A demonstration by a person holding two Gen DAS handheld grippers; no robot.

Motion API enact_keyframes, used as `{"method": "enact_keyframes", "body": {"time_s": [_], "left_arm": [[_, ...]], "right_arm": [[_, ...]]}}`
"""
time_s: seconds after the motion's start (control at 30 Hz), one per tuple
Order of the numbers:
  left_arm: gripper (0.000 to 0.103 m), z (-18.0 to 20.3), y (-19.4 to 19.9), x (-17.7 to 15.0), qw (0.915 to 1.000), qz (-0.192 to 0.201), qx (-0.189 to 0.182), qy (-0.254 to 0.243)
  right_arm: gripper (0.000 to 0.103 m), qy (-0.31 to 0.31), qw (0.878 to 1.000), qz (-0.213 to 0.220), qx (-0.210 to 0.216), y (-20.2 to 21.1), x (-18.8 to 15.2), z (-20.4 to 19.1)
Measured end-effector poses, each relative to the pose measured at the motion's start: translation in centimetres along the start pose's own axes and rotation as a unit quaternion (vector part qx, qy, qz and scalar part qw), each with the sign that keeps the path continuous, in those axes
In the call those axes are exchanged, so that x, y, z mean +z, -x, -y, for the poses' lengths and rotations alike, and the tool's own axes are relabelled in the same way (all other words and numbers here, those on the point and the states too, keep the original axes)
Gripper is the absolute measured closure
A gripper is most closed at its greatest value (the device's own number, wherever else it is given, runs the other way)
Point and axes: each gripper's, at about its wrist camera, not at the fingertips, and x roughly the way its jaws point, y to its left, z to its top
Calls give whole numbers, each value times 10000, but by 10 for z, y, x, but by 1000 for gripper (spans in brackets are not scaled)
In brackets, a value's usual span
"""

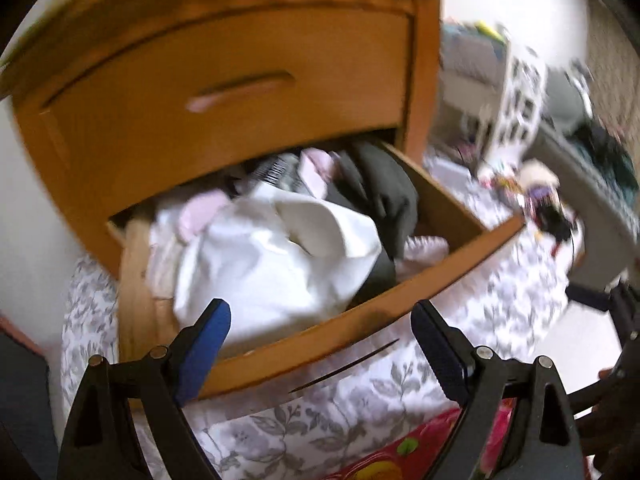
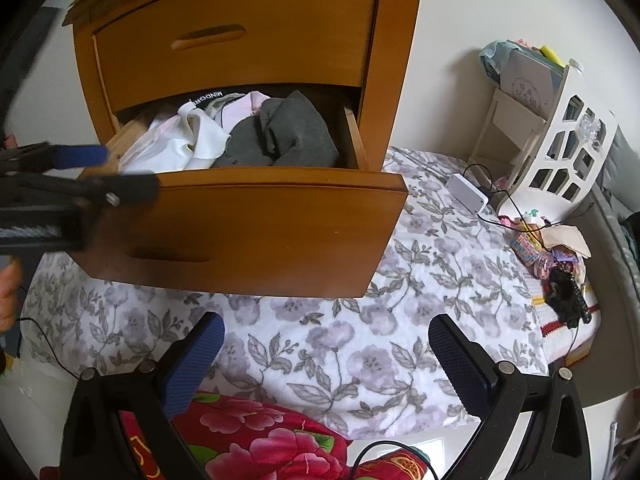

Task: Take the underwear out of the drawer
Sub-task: 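Release the drawer with the left gripper and move the right gripper over the clothes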

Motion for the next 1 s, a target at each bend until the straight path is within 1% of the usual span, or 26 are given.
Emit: {"method": "enact_keyframes", "body": {"time_s": [0.1, 0.23, 0.3, 0.37, 0.43, 0.5, 0.57, 0.67, 0.77, 0.8, 0.93, 1.0], "left_arm": [[11, -8, 16, -12, 9987, 241, -27, 447], [11, -17, 26, -34, 9952, 345, 276, 878], [11, -23, 27, -44, 9921, 367, 391, 1134], [11, -33, 31, -51, 9874, 446, 402, 1463], [10, -39, 34, -56, 9835, 575, 384, 1674], [2, -41, 37, -59, 9815, 707, 393, 1738], [1, -42, 42, -61, 9790, 884, 414, 1789], [1, -46, 44, -62, 9760, 1023, 390, 1883], [1, -50, 48, -65, 9731, 1157, 281, 1970], [1, -51, 49, -66, 9718, 1227, 249, 1997], [1, -56, 54, -70, 9676, 1470, 308, 2027], [1, -59, 57, -72, 9656, 1556, 315, 2061]], "right_arm": [[0, -3, 10000, 14, -18, 1, 0, 1], [0, 46, 10000, 11, -24, 1, 1, -1], [0, 122, 9999, 27, -11, 2, 2, -4], [0, 212, 9997, 101, 15, 6, 4, -7], [0, 268, 9994, 219, 15, 12, 8, -10], [0, 255, 9991, 337, 67, 17, 12, -13], [0, 231, 9987, 441, 127, 21, 15, -14], [0, 214, 9979, 571, 201, 26, 20, -17], [0, 160, 9966, 740, 322, 32, 28, -17], [0, 144, 9957, 826, 387, 36, 32, -17], [0, 46, 9926, 1115, 469, 46, 50, -15], [0, -36, 9916, 1174, 540, 48, 60, -14]]}}
